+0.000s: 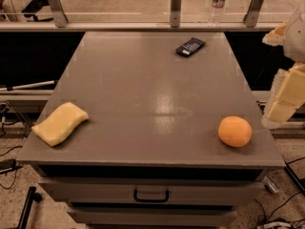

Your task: Move orange near rxbar blueberry

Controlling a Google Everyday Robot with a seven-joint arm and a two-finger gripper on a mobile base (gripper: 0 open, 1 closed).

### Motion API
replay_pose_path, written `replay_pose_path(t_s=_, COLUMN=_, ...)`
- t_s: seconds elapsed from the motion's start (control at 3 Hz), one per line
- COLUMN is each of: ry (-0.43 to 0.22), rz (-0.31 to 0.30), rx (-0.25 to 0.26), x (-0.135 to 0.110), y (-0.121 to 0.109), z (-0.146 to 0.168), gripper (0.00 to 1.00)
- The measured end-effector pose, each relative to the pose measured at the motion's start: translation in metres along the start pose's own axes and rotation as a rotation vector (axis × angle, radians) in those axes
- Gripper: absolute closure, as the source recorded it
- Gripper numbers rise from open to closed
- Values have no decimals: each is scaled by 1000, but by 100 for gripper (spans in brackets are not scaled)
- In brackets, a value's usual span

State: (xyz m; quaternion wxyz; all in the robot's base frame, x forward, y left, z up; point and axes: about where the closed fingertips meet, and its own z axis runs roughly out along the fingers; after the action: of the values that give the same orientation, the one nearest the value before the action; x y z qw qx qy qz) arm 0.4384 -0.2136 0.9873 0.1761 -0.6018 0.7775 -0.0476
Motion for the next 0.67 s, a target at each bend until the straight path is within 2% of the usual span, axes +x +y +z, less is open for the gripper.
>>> replay_pose_path(t_s=0.67, ry=-35, rz=9, rx=-14, x=4, y=6, z=18, gripper=0)
